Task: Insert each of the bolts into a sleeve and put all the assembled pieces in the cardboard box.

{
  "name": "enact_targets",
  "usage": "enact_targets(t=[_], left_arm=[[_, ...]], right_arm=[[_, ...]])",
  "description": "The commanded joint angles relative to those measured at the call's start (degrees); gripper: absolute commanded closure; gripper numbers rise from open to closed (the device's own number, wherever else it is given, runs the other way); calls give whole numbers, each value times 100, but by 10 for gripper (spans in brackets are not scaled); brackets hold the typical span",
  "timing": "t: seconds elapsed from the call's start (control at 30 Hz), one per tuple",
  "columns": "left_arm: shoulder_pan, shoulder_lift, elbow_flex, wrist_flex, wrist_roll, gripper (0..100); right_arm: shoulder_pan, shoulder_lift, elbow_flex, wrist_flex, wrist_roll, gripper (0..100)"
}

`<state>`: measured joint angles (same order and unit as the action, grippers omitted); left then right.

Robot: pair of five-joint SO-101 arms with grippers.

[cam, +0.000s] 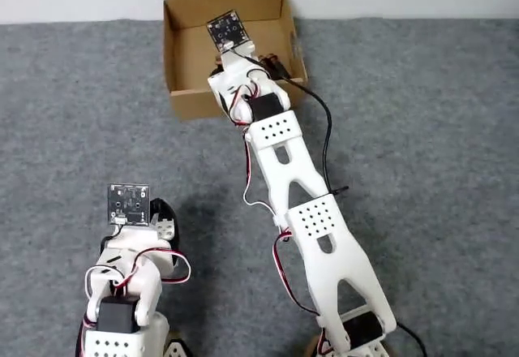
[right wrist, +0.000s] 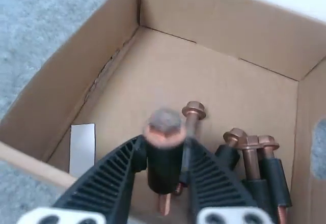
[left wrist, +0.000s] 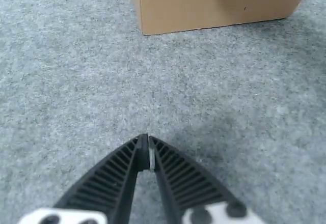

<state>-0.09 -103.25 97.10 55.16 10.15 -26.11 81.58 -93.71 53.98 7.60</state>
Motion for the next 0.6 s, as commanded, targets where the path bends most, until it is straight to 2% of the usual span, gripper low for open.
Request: enact_targets(t=[0.0, 0.17, 0.3, 0.57], left_arm=[[18, -35, -57, -97, -26, 994], [18, -35, -57, -97, -26, 994], [18, -35, -57, -97, -26, 994], [18, -35, -57, -97, -26, 994]], right_arm=[[-22, -180, -281, 180, 62, 809], [-31, -462, -273, 189, 35, 886], [-13, -760, -273, 391, 53, 988], [-40, -1473, -273, 1684, -114, 991]])
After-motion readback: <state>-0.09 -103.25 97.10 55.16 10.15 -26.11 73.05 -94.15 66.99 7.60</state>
